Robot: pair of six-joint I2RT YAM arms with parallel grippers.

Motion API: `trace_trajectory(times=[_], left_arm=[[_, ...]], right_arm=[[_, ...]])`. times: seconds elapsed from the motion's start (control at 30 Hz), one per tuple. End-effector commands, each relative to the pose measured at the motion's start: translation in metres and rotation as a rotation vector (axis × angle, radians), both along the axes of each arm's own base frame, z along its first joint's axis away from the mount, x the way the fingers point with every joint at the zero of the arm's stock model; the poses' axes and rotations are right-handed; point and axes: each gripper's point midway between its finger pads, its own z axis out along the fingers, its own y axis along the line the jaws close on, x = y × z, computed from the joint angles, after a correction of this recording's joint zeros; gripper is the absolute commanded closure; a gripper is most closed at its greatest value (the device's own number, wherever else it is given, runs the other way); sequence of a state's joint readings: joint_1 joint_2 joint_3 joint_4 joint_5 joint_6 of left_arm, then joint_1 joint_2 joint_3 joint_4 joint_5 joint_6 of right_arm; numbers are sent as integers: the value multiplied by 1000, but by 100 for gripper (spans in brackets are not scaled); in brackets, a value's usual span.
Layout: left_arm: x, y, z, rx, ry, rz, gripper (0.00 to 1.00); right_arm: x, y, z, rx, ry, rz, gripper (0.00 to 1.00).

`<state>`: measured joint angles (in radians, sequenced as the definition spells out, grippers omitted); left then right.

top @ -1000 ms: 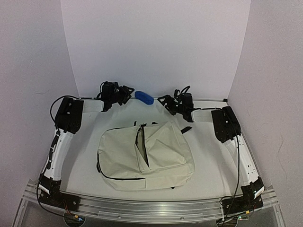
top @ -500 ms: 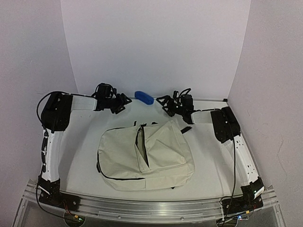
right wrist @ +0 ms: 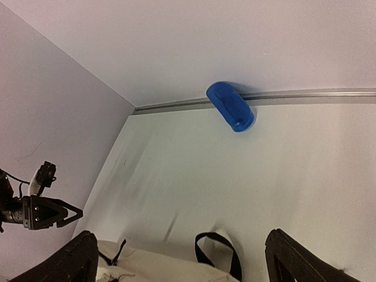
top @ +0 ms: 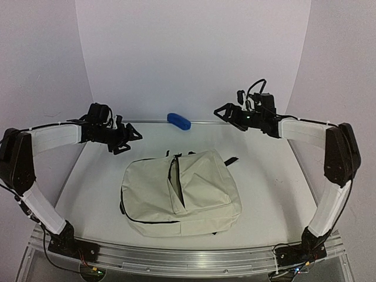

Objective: Pack the student bag
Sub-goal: Adjust the student bag at the center of the board.

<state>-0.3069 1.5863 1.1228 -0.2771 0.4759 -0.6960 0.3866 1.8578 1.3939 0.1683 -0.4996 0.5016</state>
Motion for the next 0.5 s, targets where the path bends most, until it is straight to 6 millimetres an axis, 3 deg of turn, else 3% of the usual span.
trace_trajectory(times=[0.0, 0.13, 0.23, 0.37, 0.47], left_arm=[[-62, 19, -5, 57, 124, -19, 20], [-101, 19, -11, 16, 236, -60, 18], [-126, 12, -23, -53, 323, -100, 17], [-146, 1, -36, -105, 371, -139, 17], [-158, -4, -52, -68, 424, -170, 19]], right_arm=[[-76, -33, -54, -201, 203, 49, 2], [-135, -40, -78, -184, 329, 113, 12], [-171, -31, -93, -166, 391, 178, 16], [-198, -12, -107, -167, 421, 243, 20], [-206, -3, -120, -180, 446, 255, 26]])
